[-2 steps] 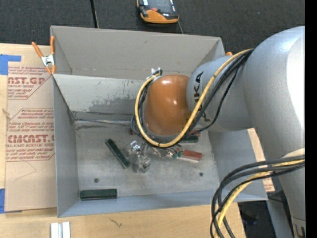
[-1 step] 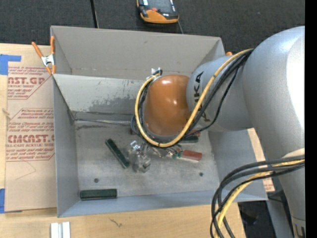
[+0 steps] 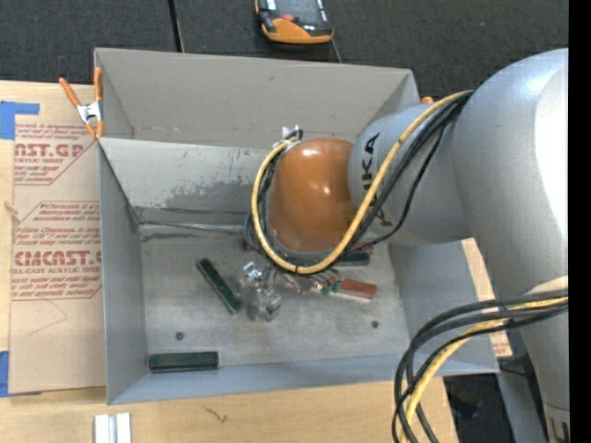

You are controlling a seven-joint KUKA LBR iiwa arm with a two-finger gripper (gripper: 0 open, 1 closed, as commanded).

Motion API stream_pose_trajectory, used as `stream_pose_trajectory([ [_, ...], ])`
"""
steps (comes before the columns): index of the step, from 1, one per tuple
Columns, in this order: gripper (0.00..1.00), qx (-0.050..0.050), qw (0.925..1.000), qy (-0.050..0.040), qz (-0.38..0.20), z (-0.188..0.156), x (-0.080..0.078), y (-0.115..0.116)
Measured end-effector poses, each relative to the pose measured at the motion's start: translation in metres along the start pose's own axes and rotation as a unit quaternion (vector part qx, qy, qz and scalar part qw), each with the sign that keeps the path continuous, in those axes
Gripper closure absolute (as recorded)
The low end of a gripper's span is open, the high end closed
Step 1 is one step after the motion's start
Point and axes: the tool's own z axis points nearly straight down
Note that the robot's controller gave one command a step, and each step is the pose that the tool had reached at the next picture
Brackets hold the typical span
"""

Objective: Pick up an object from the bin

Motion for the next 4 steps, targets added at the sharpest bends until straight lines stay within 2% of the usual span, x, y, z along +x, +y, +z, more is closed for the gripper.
stream_pose_trajectory([
  [1, 1.0, 0.0, 0.9951, 0.0007, -0.099, -0.039, 0.005, -0.006],
  [2, 1.0, -0.001, 0.9892, 0.0012, -0.146, -0.103, 0.004, -0.002],
  [3, 1.0, 0.0, 0.993, 0.0006, -0.118, -0.164, 0.007, 0.0],
  [4, 1.0, 0.0, 0.9826, -0.0009, -0.186, -0.089, -0.094, 0.093],
])
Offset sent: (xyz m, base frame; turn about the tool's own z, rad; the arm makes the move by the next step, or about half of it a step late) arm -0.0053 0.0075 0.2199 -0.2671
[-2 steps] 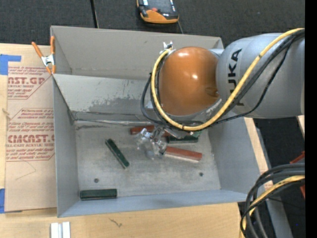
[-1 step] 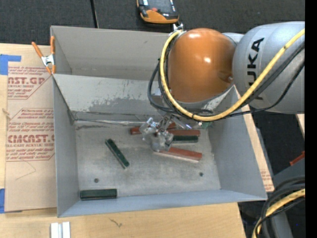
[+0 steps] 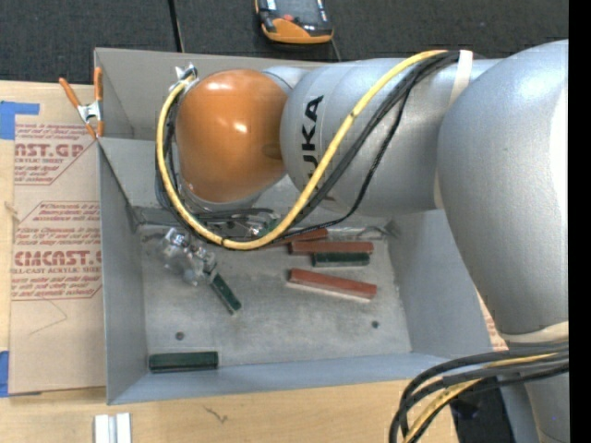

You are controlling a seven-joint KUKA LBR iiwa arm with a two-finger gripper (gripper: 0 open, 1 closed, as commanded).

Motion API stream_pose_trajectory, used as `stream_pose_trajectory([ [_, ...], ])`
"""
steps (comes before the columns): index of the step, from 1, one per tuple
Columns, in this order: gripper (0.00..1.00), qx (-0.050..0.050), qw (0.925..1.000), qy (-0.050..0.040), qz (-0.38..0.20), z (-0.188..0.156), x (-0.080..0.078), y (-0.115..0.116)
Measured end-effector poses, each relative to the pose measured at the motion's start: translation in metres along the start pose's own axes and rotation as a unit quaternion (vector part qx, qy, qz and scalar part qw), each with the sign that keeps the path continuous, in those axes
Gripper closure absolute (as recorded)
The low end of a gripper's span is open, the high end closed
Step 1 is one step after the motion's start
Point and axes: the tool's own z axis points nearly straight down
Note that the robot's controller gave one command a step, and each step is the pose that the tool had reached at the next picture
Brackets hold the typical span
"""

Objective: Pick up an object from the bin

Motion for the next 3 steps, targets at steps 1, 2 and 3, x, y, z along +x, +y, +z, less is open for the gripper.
stream_pose_trajectory([
  [1, 1.0, 0.0, 1.0, -0.0004, 0.0, 0.0, 0.0, -0.001],
  [2, 1.0, 0.001, 0.9999, -0.0002, -0.016, -0.003, -0.009, -0.005],
  [3, 1.0, 0.0, 0.9995, -0.0002, -0.031, -0.009, 0.006, 0.016],
])
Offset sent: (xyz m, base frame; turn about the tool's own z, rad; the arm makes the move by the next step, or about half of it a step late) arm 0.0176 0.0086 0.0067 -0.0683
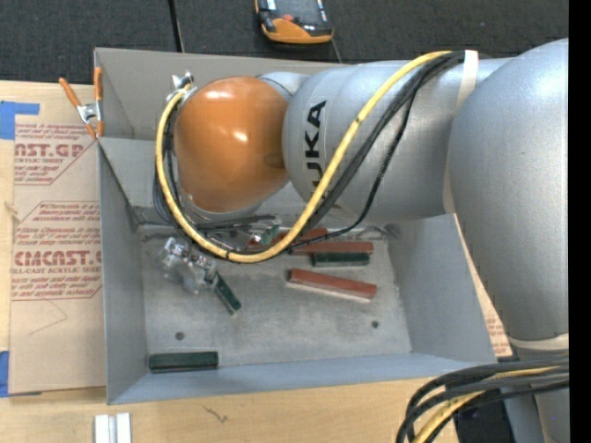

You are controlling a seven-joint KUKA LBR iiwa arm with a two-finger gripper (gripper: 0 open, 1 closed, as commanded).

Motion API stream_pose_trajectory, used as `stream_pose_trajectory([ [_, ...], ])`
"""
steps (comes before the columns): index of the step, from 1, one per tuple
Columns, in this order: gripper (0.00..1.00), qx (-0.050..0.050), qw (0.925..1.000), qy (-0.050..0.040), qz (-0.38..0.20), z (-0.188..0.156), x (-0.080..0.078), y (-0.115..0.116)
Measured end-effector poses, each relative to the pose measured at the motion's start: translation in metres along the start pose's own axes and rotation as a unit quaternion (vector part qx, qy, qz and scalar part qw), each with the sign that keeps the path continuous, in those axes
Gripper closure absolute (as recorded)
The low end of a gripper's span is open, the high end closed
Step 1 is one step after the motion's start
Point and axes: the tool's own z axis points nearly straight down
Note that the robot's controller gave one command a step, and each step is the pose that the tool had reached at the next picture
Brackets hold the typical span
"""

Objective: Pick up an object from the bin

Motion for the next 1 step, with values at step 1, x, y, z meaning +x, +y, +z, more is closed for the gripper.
stream_pose_trajectory([
  [1, 0.0, 0.0, 1.0, -0.0005, 0.001, 0.0141, -0.0062, -0.019],
])
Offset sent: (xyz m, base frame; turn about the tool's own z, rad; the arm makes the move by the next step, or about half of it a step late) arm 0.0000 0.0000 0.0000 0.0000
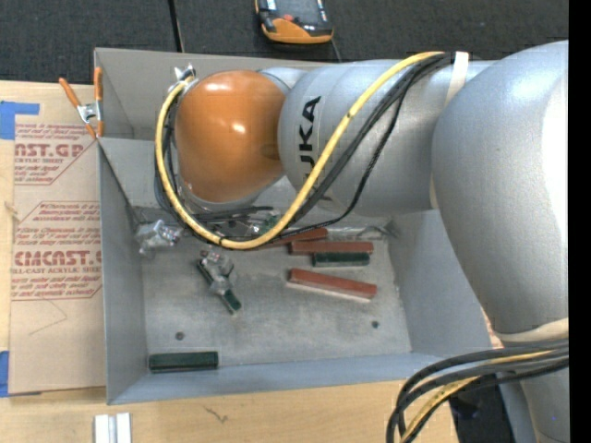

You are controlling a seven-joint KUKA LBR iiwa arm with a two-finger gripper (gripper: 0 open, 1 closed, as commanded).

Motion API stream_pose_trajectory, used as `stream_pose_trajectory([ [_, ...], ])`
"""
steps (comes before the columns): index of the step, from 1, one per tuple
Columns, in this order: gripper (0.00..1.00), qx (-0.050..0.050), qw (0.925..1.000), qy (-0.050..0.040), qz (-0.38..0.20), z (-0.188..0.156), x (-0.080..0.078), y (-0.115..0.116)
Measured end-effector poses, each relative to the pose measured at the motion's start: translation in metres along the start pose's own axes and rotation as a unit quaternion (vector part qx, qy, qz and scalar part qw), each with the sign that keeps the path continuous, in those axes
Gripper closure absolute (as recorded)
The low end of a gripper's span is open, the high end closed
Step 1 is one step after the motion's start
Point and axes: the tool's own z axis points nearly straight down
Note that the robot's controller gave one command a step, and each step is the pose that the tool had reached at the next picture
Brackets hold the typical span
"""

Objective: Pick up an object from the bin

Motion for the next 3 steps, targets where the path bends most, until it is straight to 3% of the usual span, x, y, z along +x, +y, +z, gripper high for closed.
stream_pose_trajectory([
  [1, 0.0, 0.0, 1.0, 0.0001, 0.0, 0.0, 0.0, 0.001],
  [2, 0.0, 0.001, 0.9997, -0.0002, -0.025, 0.016, -0.001, -0.014],
  [3, 0.0, -0.001, 0.9997, 0.0, -0.026, 0.027, 0.048, -0.038],
])
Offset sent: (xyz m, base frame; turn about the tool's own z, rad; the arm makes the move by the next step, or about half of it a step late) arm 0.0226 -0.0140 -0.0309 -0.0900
